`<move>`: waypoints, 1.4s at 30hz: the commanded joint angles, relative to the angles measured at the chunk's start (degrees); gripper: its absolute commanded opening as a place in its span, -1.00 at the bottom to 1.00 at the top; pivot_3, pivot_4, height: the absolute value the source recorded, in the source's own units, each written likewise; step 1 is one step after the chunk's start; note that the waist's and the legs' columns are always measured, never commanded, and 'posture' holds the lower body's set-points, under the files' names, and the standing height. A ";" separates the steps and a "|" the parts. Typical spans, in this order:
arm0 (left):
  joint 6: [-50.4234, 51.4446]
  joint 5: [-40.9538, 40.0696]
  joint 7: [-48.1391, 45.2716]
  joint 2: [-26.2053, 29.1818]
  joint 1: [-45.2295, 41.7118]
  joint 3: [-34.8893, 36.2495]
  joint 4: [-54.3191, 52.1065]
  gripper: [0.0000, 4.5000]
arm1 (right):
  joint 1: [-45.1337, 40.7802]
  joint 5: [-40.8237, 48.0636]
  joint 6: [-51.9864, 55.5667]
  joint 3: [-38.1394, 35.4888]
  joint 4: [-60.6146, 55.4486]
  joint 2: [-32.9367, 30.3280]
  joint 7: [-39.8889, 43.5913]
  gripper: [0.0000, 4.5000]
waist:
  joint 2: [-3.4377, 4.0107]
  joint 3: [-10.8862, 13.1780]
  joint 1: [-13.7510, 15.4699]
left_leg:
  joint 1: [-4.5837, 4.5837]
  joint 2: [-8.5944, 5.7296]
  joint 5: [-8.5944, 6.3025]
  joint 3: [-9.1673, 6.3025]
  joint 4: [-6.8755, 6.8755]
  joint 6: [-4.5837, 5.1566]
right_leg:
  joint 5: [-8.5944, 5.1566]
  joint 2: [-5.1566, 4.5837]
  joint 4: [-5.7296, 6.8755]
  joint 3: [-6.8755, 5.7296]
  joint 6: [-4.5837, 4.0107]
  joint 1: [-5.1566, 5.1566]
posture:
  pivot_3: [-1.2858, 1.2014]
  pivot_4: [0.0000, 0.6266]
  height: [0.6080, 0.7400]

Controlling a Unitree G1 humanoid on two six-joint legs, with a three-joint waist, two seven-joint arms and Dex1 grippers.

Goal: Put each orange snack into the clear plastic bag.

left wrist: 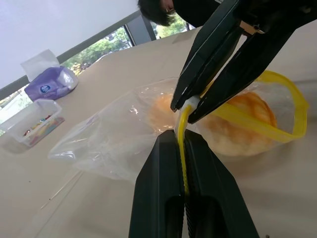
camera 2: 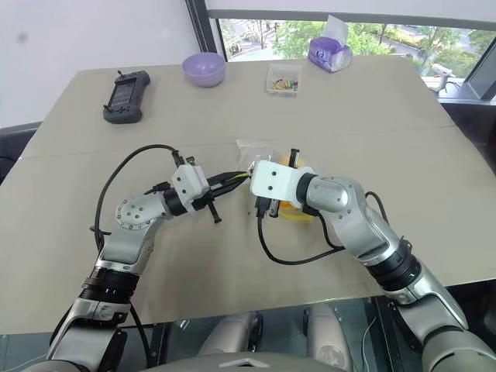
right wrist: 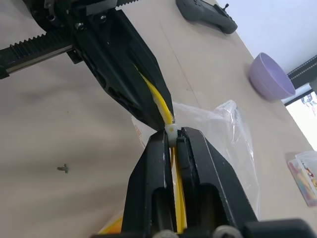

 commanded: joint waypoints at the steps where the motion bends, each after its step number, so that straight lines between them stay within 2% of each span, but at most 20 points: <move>1: 9.59 -9.77 2.48 -1.92 -3.95 4.19 -5.43 -1.00 | -2.23 0.76 0.74 -4.14 -2.06 -1.08 1.02 -0.95 | 0.00 0.00 0.05 | -0.01 0.00 0.00 0.00 0.02 0.00 | 0.00 0.00 0.02 0.00 0.00 0.00 | 0.03 -0.52 1.00; 7: 20.03 -17.34 5.58 -3.24 -9.61 7.77 -7.03 -1.00 | -2.75 1.96 2.61 -8.68 -3.61 -4.56 2.35 -0.95 | -0.01 0.00 0.16 | -0.02 -0.02 0.00 -0.04 0.09 0.00 | 0.00 0.00 0.06 -0.02 0.00 0.02 | 0.03 -0.52 1.00; 19: 29.94 -25.57 10.54 -4.94 -14.73 12.22 -6.52 -1.00 | 1.94 1.48 4.46 -13.92 -5.25 -11.23 1.31 -0.95 | -0.01 0.00 -0.87 | -0.01 0.00 0.00 0.00 0.08 0.00 | 0.00 -0.01 0.07 0.02 0.00 0.00 | 0.03 -0.52 1.00; 35: 31.38 -26.94 11.22 -4.71 -12.86 13.92 -5.43 -1.00 | 14.18 3.47 2.32 -23.76 -3.49 -19.14 -0.74 -0.95 | -0.01 0.00 -0.69 | 0.01 0.00 0.00 0.10 0.08 0.00 | 0.00 -0.01 0.08 0.11 0.00 0.00 | 0.03 -0.52 1.00; 39: 31.43 -25.84 11.36 -4.80 -12.29 13.17 -4.25 -1.00 | 13.53 3.93 1.02 -25.23 -1.69 -20.12 -1.47 -0.95 | -0.01 0.00 -0.72 | 0.01 0.00 0.00 0.11 0.08 0.00 | 0.00 -0.01 0.08 0.13 0.01 0.00 | 0.03 -0.52 1.00; 42: 28.30 -21.33 10.18 -5.29 -14.28 10.09 2.14 -1.00 | 9.83 3.16 -2.29 -25.05 3.32 -20.68 -2.78 -0.95 | -0.01 0.00 -0.68 | 0.05 0.00 0.00 0.14 0.08 0.00 | 0.00 -0.01 0.09 0.14 0.01 0.01 | 0.03 -0.52 1.00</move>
